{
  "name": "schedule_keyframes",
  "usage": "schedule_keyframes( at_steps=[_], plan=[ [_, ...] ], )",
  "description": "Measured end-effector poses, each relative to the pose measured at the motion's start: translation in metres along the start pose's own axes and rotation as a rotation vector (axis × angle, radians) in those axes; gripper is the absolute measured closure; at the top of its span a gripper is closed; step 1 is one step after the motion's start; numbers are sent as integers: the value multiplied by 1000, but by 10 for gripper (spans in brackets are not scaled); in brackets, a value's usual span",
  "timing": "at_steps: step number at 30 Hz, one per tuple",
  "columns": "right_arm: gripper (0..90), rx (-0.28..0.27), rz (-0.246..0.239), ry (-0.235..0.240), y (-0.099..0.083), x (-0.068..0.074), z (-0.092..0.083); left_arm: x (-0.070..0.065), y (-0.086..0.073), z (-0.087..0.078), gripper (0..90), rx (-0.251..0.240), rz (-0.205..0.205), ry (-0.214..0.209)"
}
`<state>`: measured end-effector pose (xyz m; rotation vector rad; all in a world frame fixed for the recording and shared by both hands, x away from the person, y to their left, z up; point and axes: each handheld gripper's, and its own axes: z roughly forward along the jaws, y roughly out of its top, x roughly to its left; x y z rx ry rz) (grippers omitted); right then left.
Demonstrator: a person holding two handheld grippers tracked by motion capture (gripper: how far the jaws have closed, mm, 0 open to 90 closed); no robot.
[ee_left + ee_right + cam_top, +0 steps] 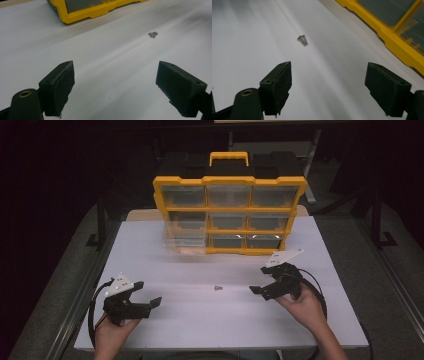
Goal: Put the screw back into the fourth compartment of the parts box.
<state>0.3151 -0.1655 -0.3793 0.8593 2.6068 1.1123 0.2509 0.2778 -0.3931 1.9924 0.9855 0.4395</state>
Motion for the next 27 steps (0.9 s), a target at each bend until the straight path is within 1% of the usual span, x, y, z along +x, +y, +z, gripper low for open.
schedule_keyframes(
  at_steps=[1, 2, 4, 5, 6, 7, 8, 9, 11, 12, 13, 14, 15, 16, 18, 19, 20, 21, 22, 23, 24, 25, 27],
  plan=[
    [228, 6, -7, 13, 7, 0, 6, 0, 0, 0, 150, 0, 1, 0],
    [230, 14, -11, 14, 10, 0, 9, 1, 0, 0, 150, -1, 12, 1],
    [254, 27, -16, 34, 16, 0, 15, 1, 1, 0, 150, -3, 12, 1],
    [254, 27, -16, 34, 16, 0, 15, 1, 1, 0, 150, -5, 13, 0],
    [266, 30, -26, 44, 22, 0, 21, 1, 1, 1, 150, -5, 11, -2],
    [274, 34, -26, 54, 24, 0, 24, 0, 0, 1, 150, -4, 1, -3],
    [274, 34, -26, 54, 24, 0, 24, 0, 0, 1, 150, -4, 1, -3],
    [299, 49, -35, 60, 29, 1, 30, 0, 0, 1, 150, -3, 2, -2],
    [320, 56, -40, 71, 34, 1, 36, 0, 0, 1, 150, -1, 2, -3],
    [337, 66, -50, 74, 37, 1, 39, 0, 0, 1, 150, -1, 2, -3],
    [337, 66, -50, 74, 37, 1, 39, 0, 0, 1, 150, -1, 2, -3],
    [357, 75, -57, 91, 41, 1, 45, 0, 1, 1, 150, -3, -1, -3],
    [357, 75, -57, 91, 41, 1, 45, 0, 1, 1, 150, -3, -2, -4],
    [359, 92, -76, 91, 44, 1, 53, 0, 1, 1, 150, -3, -4, -4],
    [381, 117, -92, 101, 47, 2, 61, 1, 0, 1, 150, 0, 3, -4],
    [381, 117, -92, 101, 47, 2, 61, 2, 0, 2, 150, 3, 18, -3],
    [394, 123, -99, 106, 49, 2, 64, 3, 0, 2, 150, 4, 17, -3],
    [419, 132, -127, 104, 52, 2, 72, 2, 0, 2, 150, 5, 1, -2],
    [429, 136, -129, 106, 54, 4, 75, 4, 0, 2, 150, 6, 11, 0],
    [429, 136, -129, 106, 54, 4, 75, 4, 0, 2, 150, 6, 11, 0],
    [467, 148, -156, 116, 57, 5, 82, 4, 0, 1, 150, 5, 15, 0],
    [467, 148, -156, 116, 57, 5, 82, 4, 0, 1, 150, 1, 10, -1],
    [499, 164, -169, 137, 61, 5, 93, 4, 0, 1, 150, 0, 17, 1]
  ],
)
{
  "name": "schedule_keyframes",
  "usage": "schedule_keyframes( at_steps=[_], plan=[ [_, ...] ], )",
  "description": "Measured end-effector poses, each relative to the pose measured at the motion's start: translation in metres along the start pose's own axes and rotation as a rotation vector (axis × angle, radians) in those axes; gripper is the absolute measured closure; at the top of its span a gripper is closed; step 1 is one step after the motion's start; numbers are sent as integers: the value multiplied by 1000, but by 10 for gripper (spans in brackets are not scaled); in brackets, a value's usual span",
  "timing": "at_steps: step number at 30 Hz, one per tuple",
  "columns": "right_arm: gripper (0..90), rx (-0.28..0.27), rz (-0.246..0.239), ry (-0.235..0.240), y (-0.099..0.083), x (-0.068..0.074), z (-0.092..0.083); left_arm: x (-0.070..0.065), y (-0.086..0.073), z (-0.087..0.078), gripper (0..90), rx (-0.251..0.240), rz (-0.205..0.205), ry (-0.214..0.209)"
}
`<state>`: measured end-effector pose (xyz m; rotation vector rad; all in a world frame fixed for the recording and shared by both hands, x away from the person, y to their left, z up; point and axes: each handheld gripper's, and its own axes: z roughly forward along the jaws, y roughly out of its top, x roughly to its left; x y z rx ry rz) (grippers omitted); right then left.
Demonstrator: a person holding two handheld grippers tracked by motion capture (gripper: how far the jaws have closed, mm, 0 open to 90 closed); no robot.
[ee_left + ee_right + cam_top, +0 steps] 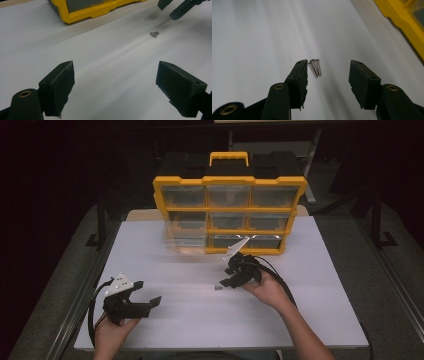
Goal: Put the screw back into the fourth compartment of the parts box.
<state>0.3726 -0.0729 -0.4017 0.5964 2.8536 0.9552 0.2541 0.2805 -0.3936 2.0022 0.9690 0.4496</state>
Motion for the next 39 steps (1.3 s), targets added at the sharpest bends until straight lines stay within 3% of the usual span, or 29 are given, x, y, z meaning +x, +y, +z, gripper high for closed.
schedule_keyframes(
  at_steps=[2, 4, 6, 8, 9, 10, 11, 13, 14, 15, 25, 39],
  plan=[
    [518, 5, -3, 6, 2, -1, 3, 0, 0, 0, 150, 0, 2, 0],
    [608, 21, -16, 28, 5, -1, 10, 0, 0, 0, 150, 0, 0, -2],
    [640, 39, -24, 28, 7, -1, 15, -1, 0, 0, 150, -3, -8, -3],
    [649, 50, -14, 43, 7, -2, 17, -1, 0, 1, 150, -3, -12, -4],
    [668, 81, 28, 53, 7, 0, 20, -1, 0, 1, 150, -2, -9, -3],
    [681, 49, -28, 50, 8, -3, 24, -1, 0, 1, 150, -2, -9, -3],
    [681, 50, -30, 57, 9, -3, 25, -1, 0, 1, 150, -2, -9, -4],
    [701, 76, -7, 57, 9, -1, 26, 0, 0, 1, 150, -3, -11, -4],
    [707, 58, -45, 50, 10, -2, 29, 0, 0, 1, 150, -3, -12, -4],
    [717, 64, -53, 50, 11, -2, 30, 0, 0, 1, 150, -3, -12, -4],
    [757, 95, -52, 62, 12, -3, 42, 2, 0, -1, 150, -2, 1, -2],
    [862, 100, -102, 20, 11, 0, 45, 2, 0, -2, 150, -7, -11, 2]
  ],
)
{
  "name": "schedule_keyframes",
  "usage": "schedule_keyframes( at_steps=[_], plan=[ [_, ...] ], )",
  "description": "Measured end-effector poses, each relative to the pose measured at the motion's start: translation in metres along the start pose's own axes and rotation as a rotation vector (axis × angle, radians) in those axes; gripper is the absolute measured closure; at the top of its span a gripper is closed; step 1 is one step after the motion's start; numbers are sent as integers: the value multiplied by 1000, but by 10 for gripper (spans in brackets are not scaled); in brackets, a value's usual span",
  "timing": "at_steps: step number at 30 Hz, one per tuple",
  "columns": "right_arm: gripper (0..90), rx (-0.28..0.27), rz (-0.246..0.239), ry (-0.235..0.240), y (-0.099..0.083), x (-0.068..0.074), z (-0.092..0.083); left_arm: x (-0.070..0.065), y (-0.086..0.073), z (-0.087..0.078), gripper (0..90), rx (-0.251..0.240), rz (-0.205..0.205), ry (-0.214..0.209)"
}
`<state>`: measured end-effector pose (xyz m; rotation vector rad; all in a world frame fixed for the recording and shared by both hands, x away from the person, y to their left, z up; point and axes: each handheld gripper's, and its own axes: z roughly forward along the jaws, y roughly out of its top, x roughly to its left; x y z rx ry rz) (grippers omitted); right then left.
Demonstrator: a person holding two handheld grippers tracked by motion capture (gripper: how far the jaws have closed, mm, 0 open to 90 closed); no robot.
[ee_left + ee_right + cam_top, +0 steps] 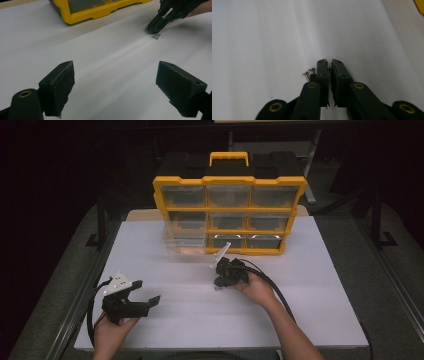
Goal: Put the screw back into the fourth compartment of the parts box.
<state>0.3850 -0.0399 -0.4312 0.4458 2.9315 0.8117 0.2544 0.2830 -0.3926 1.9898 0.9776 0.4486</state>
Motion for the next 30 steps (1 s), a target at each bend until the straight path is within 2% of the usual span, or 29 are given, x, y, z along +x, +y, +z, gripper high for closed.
schedule_keyframes(
  at_steps=[5, 10, 11, 15, 16, 18, 21, 22, 23, 30],
  plan=[
    [865, 0, 4, 8, 0, -1, 0, 0, 0, 0, 150, -1, -7, -1],
    [868, -10, 24, 41, -2, -3, -5, 0, 0, -1, 150, -11, -16, 0],
    [868, -24, 29, 45, -3, -4, -12, -1, 0, -1, 150, -16, -26, 0],
    [867, -40, 38, 46, -4, -6, -24, 0, 0, -2, 150, -6, -21, 0],
    [867, -27, 74, 49, -4, -5, -29, 0, 0, -2, 150, -8, -23, 0],
    [866, -70, 58, 47, -5, -9, -36, 0, 0, -1, 150, -11, -23, 1],
    [865, -86, 54, 36, -3, -10, -49, -1, 0, -1, 150, -9, -27, 0],
    [865, -96, 52, 31, -1, -11, -57, -1, 0, -1, 150, -11, -29, 0],
    [865, -96, 52, 31, -1, -11, -57, -1, 0, -1, 150, -12, -27, 1],
    [864, -123, 63, 32, 10, -16, -90, -1, 0, -1, 150, -8, -23, 1]
  ],
)
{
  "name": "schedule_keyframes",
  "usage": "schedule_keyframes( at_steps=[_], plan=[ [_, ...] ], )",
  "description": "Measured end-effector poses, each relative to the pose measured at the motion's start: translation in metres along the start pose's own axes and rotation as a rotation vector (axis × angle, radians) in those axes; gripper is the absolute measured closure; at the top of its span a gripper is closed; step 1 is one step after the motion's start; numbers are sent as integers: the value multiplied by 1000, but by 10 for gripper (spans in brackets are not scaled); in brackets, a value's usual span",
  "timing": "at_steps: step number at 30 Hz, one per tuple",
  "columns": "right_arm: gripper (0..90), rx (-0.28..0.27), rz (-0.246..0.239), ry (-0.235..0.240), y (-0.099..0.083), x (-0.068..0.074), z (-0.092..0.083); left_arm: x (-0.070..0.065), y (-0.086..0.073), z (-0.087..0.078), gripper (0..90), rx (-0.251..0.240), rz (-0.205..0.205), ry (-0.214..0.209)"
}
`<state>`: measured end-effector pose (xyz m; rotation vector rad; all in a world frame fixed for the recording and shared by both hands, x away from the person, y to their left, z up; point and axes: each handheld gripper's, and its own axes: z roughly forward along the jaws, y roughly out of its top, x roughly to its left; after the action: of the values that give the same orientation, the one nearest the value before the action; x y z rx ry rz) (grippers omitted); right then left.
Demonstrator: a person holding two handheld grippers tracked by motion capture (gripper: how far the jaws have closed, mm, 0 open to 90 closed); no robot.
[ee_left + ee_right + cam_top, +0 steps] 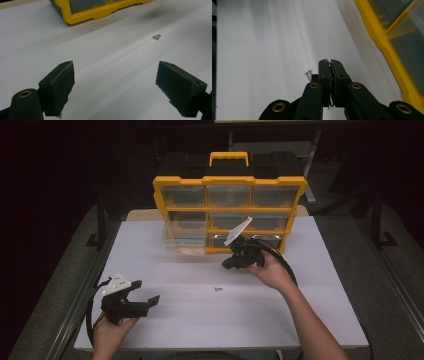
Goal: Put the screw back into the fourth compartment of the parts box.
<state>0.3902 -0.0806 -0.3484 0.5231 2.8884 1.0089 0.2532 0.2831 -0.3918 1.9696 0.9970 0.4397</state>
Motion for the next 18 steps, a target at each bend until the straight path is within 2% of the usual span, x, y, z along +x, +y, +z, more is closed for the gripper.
schedule_keyframes(
  at_steps=[4, 13, 16, 17, 18],
  plan=[
    [864, -24, -20, -23, 13, -5, -21, 0, 0, 0, 150, 3, -1, 2],
    [863, -32, -33, -52, 40, -11, -49, -1, 0, 0, 150, -7, -5, 0],
    [863, -39, -64, -68, 56, -10, -62, -2, 0, 0, 150, -2, -15, 0],
    [863, -39, -64, -68, 56, -10, -62, -1, 0, 0, 150, -1, -11, 1],
    [863, -43, -66, -67, 61, -9, -65, 1, 0, -1, 150, 16, 18, 2]
  ],
)
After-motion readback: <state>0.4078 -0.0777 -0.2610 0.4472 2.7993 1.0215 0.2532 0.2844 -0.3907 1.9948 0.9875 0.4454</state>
